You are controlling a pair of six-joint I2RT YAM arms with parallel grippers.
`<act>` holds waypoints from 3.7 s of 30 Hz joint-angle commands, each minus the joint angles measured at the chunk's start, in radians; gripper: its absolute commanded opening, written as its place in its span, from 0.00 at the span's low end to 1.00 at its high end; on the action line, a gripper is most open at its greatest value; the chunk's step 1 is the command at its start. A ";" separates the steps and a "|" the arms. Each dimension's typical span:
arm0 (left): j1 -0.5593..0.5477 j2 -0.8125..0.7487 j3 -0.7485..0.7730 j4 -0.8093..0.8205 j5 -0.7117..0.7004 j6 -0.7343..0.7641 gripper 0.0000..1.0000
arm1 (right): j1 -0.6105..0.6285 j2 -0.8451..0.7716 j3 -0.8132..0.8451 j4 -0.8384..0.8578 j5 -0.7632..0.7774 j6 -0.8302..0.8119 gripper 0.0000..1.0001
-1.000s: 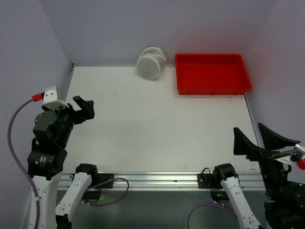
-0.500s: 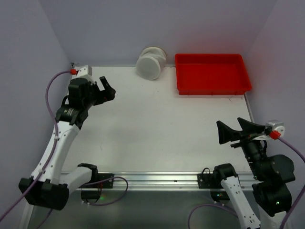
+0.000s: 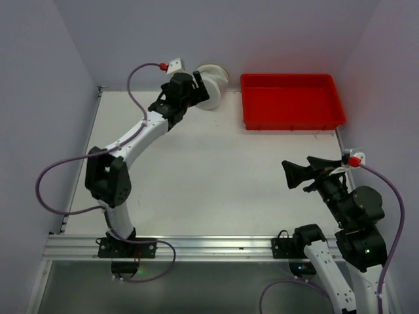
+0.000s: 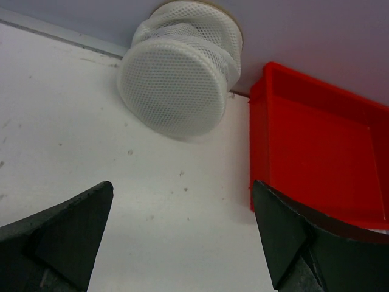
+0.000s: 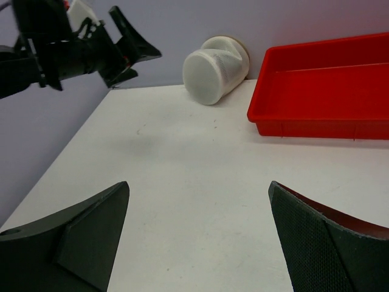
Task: Unzip the laundry bag and remove the bra
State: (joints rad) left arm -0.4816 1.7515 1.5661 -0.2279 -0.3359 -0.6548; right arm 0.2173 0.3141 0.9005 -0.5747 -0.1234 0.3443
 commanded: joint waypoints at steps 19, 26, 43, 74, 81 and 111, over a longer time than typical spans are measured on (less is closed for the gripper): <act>-0.048 0.779 0.624 0.334 -0.336 0.075 0.57 | 0.002 0.069 -0.046 0.088 -0.074 -0.001 0.99; -0.038 0.720 0.482 0.463 -0.333 0.202 0.00 | 0.002 0.046 -0.057 0.090 -0.082 -0.018 0.99; -0.058 0.748 0.426 0.728 -0.170 0.234 1.00 | 0.002 0.045 -0.045 0.052 -0.101 -0.027 0.99; -0.014 0.070 -0.349 0.719 0.476 0.071 0.00 | 0.004 0.080 -0.110 0.176 -0.197 0.027 0.99; -0.023 -0.244 -0.674 0.709 0.715 -0.106 0.00 | 0.004 0.123 -0.222 0.344 -0.286 0.119 0.99; 0.018 -0.697 -1.361 0.560 0.445 -0.396 1.00 | 0.579 0.876 -0.223 0.653 -0.010 0.205 0.70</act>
State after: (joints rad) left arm -0.4702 1.1229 0.1627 0.4747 0.1734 -1.1114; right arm 0.7422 1.1332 0.5903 0.0425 -0.2256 0.5980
